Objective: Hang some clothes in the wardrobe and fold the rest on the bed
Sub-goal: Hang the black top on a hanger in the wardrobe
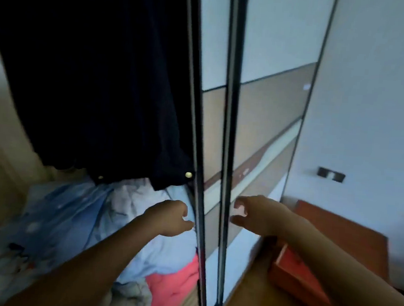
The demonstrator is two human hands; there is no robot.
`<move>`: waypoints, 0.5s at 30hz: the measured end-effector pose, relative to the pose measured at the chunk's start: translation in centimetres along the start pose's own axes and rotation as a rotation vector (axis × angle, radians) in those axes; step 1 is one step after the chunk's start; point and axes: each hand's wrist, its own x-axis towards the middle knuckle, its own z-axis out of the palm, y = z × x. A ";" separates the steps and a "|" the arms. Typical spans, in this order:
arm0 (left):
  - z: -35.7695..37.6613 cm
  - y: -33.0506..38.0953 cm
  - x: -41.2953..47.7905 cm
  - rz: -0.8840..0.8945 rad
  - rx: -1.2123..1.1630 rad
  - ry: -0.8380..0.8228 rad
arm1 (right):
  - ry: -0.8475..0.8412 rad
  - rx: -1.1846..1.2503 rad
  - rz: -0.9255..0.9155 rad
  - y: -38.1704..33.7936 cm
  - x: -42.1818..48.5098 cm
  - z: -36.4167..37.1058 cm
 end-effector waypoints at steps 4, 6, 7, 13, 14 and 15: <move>4.6 12.3 2.6 0.214 0.091 -0.110 | -0.010 0.083 0.274 11.3 -9.8 4.6; 7.3 19.6 2.9 0.327 0.137 -0.171 | -0.021 0.152 0.423 16.4 -16.3 7.1; 8.7 23.4 2.8 0.392 0.158 -0.201 | -0.038 0.195 0.505 18.7 -19.8 8.3; 18.6 45.9 -2.5 0.789 0.293 -0.317 | 0.012 0.380 0.964 28.3 -42.5 15.1; 20.3 49.1 -3.7 0.844 0.312 -0.338 | 0.024 0.386 1.032 29.2 -45.9 16.2; 22.0 52.2 -5.1 0.897 0.332 -0.355 | 0.032 0.398 1.097 29.8 -49.0 17.1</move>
